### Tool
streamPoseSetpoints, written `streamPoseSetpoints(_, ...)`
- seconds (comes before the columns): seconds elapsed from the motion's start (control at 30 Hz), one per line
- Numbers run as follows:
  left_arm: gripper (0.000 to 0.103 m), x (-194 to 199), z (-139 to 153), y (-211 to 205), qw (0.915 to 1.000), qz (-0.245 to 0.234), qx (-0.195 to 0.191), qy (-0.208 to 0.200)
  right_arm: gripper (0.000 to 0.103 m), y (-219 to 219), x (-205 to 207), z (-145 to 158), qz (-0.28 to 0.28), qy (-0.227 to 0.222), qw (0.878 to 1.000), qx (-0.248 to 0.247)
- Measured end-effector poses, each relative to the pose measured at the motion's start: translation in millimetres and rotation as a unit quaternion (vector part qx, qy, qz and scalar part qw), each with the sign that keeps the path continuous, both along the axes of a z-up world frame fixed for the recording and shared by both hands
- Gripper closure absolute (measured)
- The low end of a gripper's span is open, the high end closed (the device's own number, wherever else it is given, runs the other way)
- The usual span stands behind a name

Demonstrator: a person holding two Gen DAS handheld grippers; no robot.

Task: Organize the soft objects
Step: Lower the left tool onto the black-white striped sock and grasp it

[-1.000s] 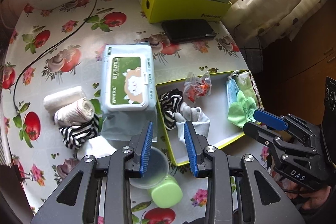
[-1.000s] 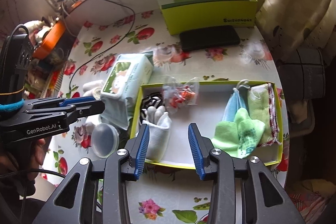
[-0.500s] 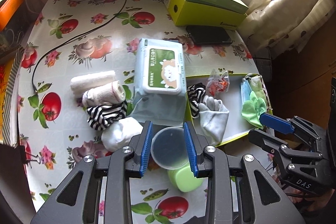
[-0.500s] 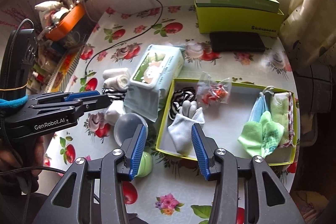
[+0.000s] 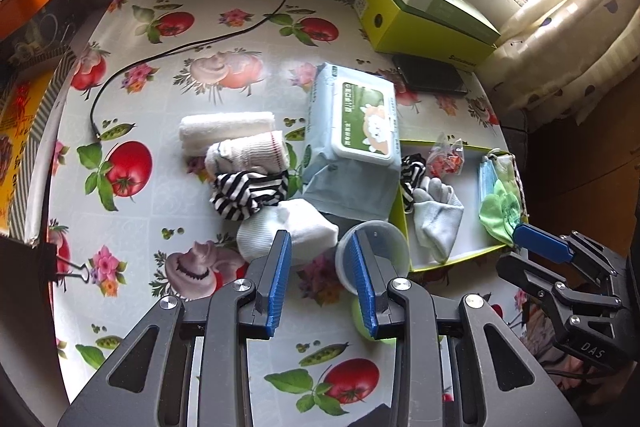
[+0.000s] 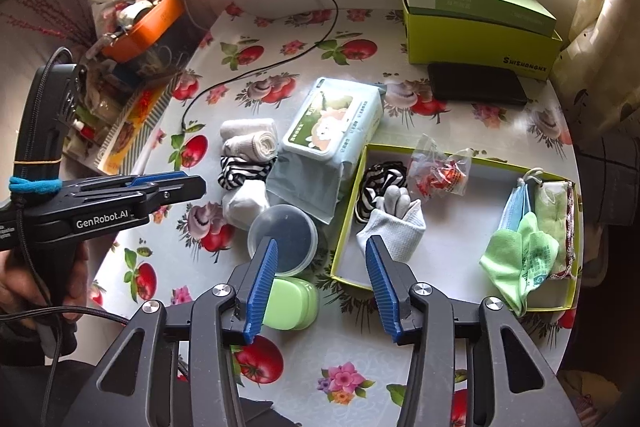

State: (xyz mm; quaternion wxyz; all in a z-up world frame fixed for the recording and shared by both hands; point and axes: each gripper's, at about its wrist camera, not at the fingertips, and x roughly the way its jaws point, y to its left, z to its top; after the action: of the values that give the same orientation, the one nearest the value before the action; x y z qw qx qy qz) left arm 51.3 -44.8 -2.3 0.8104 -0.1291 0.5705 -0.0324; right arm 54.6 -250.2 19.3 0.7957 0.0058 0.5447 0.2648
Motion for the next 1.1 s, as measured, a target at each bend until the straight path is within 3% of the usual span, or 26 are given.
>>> streamPoseSetpoints(0.57, 0.071, -6, -23, 21, 0.9990, 0.016, -0.034, 0.024, 0.057, 13, -4, -2, 0.015, 0.007, 1.000, -0.005)
streamPoseSetpoints(0.7, 0.065, -4, -34, 23, 0.9983, 0.017, -0.043, 0.035, 0.057, 14, -3, -5, 0.017, 0.012, 1.000, -0.008)
streamPoseSetpoints(1.1, 0.065, 5, -51, 60, 0.9959, 0.063, -0.046, 0.046, 0.057, 48, 11, -17, 0.052, 0.026, 0.998, -0.010)
